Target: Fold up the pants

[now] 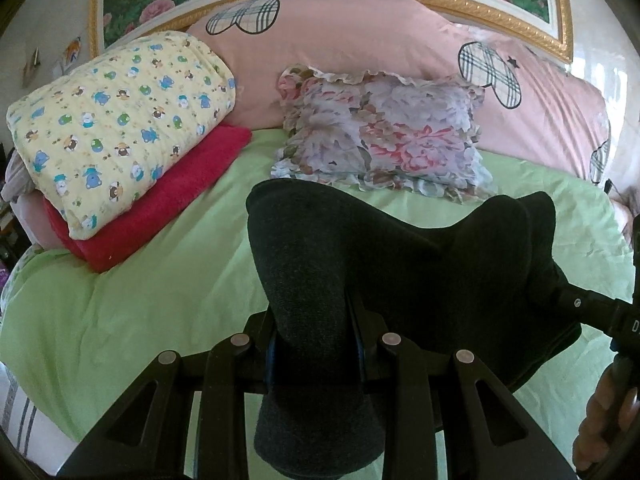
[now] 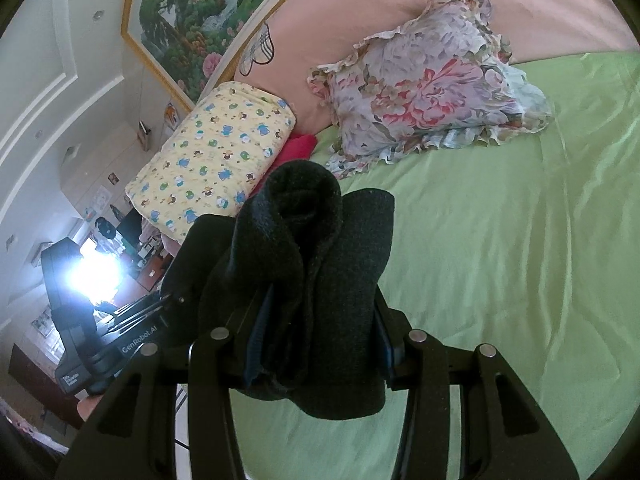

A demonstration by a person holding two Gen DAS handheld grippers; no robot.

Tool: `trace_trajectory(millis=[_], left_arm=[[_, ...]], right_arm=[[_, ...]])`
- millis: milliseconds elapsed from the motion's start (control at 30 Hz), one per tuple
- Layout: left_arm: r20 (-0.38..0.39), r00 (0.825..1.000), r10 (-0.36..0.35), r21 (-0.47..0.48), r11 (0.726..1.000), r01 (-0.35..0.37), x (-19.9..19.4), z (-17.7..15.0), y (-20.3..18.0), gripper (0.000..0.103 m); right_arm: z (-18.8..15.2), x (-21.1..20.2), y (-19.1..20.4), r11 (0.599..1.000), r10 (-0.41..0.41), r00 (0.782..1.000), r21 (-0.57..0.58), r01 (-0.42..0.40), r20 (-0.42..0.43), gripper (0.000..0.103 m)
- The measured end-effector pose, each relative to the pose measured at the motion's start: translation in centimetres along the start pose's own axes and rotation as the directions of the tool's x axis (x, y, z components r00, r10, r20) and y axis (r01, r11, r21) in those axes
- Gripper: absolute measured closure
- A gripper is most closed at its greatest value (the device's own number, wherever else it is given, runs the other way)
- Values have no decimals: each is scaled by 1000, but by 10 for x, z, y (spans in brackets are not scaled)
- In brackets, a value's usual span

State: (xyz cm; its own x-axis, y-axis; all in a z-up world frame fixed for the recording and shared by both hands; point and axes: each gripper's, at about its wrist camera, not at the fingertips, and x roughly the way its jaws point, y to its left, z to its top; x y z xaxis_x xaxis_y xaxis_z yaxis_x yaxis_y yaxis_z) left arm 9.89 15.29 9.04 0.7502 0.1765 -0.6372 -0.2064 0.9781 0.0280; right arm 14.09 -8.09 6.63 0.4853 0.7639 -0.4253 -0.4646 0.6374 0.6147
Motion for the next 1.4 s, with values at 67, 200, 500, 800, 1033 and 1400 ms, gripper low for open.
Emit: trace_trajectory(millis=[67,200,500,800,1033,1400], left_arm=[[-5,1000,4,-4,1000,-4,6,3,-1,75],[-15,1000,11,-4,1000,-11,22,9,-2,75],[-43,999,31,17,999,-30,68,23,-10,75],[-68,996,52,26,998,-51,109,33,-16,75],[-86,995,57,32,998,-54,137,38,-18,75],[-117,992,50,1,999,-50,161,30,-11,64]], right_arm=[[5,5,-3,1000,1,1000,-1,-1,-3,56],[13,16,-10,1000,-1,1000,1,1,-12,56],[31,44,-34,1000,-16,999,19,17,-28,56],[45,71,-57,999,-31,999,26,32,-45,56],[53,87,-72,999,-42,998,16,43,-48,56],[52,104,-97,998,-41,996,46,45,-74,49]])
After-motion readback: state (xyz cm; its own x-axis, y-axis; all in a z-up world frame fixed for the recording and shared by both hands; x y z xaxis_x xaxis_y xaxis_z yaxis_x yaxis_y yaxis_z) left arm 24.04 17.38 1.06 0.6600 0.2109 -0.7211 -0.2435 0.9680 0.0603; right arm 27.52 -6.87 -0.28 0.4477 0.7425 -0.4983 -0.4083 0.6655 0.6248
